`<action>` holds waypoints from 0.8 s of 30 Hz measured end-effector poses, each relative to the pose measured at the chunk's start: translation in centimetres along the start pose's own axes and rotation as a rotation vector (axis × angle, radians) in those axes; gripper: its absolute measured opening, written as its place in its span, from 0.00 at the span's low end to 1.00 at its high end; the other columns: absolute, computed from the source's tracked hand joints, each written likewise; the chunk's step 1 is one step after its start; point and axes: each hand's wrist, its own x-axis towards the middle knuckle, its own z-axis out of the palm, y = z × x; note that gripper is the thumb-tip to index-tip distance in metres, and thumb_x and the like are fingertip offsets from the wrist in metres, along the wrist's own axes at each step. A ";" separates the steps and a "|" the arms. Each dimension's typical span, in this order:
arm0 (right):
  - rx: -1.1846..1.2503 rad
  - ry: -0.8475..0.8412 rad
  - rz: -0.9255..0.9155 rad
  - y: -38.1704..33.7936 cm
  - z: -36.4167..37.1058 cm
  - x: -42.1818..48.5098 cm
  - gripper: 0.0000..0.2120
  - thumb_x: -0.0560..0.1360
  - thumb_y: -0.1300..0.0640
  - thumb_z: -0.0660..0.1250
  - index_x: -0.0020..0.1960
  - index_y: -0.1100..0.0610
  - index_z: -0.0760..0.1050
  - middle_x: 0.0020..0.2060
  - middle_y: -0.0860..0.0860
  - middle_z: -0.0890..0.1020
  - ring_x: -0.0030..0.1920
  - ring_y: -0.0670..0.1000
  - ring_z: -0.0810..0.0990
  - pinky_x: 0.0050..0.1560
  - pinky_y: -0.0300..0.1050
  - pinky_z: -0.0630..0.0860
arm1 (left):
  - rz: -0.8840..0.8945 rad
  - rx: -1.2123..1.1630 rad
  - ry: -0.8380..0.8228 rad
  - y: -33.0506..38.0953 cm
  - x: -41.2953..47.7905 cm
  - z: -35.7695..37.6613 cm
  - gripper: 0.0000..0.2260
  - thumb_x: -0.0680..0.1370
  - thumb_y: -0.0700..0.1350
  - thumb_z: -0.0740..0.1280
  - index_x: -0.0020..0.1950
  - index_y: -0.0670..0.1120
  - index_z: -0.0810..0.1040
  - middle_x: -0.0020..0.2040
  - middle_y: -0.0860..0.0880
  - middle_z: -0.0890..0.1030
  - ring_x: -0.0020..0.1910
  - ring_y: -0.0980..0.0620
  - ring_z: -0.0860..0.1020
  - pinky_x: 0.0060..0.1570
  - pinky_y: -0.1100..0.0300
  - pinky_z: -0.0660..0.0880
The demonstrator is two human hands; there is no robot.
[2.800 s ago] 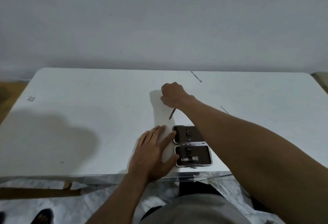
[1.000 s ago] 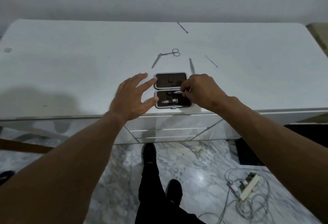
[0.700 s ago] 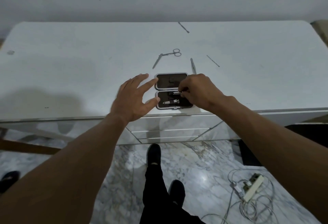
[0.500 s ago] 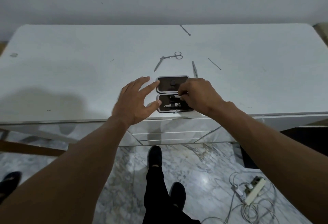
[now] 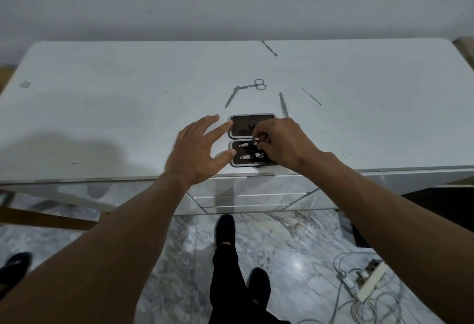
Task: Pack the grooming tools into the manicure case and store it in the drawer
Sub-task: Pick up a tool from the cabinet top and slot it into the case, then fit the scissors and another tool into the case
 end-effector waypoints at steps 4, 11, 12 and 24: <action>0.016 -0.013 0.002 0.1 -0.1 0.0 0.10 0.72 0.65 0.69 0.53 0.59 0.80 0.45 0.55 0.85 0.46 0.56 0.82 0.50 0.49 0.79 | -0.002 -0.002 -0.007 0.1 0.0 -0.1 0.29 0.75 0.65 0.58 0.75 0.60 0.64 0.75 0.51 0.67 0.75 0.51 0.62 0.72 0.50 0.58; -0.002 -0.036 -0.017 0.2 -0.2 0.2 0.10 0.72 0.63 0.69 0.53 0.58 0.80 0.47 0.54 0.83 0.47 0.55 0.81 0.49 0.49 0.78 | 0.001 0.024 -0.018 0.0 0.0 -0.1 0.30 0.76 0.65 0.56 0.76 0.59 0.61 0.75 0.51 0.66 0.75 0.50 0.61 0.72 0.51 0.57; 0.001 -0.043 -0.024 0.2 -0.3 0.2 0.10 0.72 0.62 0.69 0.53 0.57 0.80 0.47 0.53 0.83 0.46 0.55 0.81 0.49 0.49 0.78 | 0.001 0.021 -0.016 0.0 0.0 -0.1 0.29 0.76 0.65 0.56 0.76 0.59 0.62 0.75 0.50 0.66 0.75 0.50 0.62 0.71 0.51 0.57; -0.091 0.099 0.161 2.0 -2.4 6.1 0.09 0.75 0.60 0.62 0.50 0.56 0.80 0.46 0.56 0.85 0.48 0.60 0.81 0.50 0.50 0.78 | 0.002 0.013 -0.018 0.0 0.0 -0.3 0.28 0.77 0.64 0.56 0.75 0.57 0.65 0.75 0.50 0.67 0.74 0.49 0.63 0.71 0.50 0.59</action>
